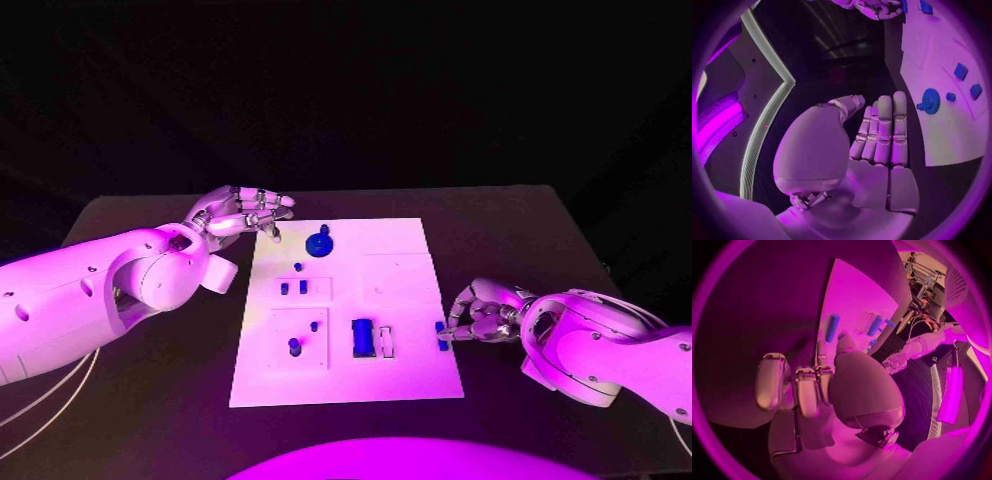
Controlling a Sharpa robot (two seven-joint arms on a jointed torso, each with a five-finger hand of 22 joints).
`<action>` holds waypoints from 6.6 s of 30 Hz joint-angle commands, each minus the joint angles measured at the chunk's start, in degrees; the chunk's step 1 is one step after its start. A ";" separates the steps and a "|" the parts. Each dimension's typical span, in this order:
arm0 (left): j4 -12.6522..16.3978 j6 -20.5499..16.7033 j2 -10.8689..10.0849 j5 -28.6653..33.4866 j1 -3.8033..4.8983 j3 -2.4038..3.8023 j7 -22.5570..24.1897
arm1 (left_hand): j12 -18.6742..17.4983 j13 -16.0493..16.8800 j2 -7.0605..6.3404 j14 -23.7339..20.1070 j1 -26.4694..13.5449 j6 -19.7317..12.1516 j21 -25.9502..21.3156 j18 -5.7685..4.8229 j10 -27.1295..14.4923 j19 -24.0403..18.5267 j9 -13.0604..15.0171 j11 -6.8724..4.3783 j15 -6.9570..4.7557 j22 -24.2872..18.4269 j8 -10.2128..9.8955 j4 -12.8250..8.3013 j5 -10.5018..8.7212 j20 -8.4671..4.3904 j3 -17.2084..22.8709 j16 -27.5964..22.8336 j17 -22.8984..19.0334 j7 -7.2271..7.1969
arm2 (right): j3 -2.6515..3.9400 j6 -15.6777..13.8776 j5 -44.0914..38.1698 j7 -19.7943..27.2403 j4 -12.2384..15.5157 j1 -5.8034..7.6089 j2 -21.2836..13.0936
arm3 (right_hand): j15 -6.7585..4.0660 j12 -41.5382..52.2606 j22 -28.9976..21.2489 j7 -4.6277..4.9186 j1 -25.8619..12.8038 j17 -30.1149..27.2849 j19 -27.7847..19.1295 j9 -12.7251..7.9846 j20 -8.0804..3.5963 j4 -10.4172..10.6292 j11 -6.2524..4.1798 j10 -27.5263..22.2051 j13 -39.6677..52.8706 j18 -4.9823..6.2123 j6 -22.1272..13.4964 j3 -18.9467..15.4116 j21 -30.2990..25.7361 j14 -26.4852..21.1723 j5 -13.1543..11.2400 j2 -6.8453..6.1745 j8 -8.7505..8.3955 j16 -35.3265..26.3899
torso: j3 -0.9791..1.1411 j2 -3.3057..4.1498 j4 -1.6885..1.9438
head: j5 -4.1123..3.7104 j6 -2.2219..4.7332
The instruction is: Assemble the parts on the task board
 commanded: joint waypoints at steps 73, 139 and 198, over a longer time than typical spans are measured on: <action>0.36 0.50 -0.11 0.25 0.00 0.03 0.27 | 0.40 -0.15 0.17 -0.20 -0.28 -0.45 -0.56 0.87 -0.44 0.43 -0.06 -0.08 0.28 -0.38 0.25 0.67 0.34 0.15 0.02 0.03 0.15 -0.20 | -0.01 -6.41 18.04 1.55 0.42 -1.66 8.69 | -1.19 -0.34 10.67 -1.19 -4.60 11.00 1.33 3.09 -1.05 -2.36 -1.40 2.20 9.31 -0.21 1.24 38.09 0.26 5.26 0.13 -9.97 1.57 0.14 | -0.02 0.00 -0.01 | 0.42 -0.53; 0.23 0.60 -0.44 0.25 0.00 0.03 -0.06 | 0.56 -0.23 0.31 -0.23 -0.59 -0.50 -0.93 0.86 -0.57 0.61 -0.04 -0.04 0.33 -0.68 0.37 1.22 0.35 0.20 -0.01 0.09 0.19 -0.17 | 0.00 -0.61 16.48 2.48 -0.40 -1.98 9.72 | -1.08 0.04 10.63 -1.10 -14.86 11.07 1.29 3.44 -0.95 -1.16 -1.26 2.53 9.86 -0.19 2.00 26.89 0.08 5.27 -0.18 -12.02 1.12 0.16 | 0.00 -0.04 -0.10 | 1.00 -0.86; 0.14 0.63 -0.34 0.21 0.00 0.03 -0.32 | 0.72 -0.28 0.59 -0.24 -0.61 -0.53 -1.26 0.87 -0.65 0.79 -0.02 -0.07 0.32 -0.94 0.48 1.59 0.39 0.21 0.13 0.14 0.22 -0.21 | 0.01 -0.22 12.84 0.88 -4.11 -2.36 12.29 | -1.37 0.41 10.68 -1.53 -7.54 11.28 1.33 3.21 -1.15 -2.83 -1.64 2.76 10.25 -0.21 2.44 28.08 0.25 5.31 0.09 -9.67 0.79 0.21 | 0.00 -0.04 -0.03 | 1.02 -1.18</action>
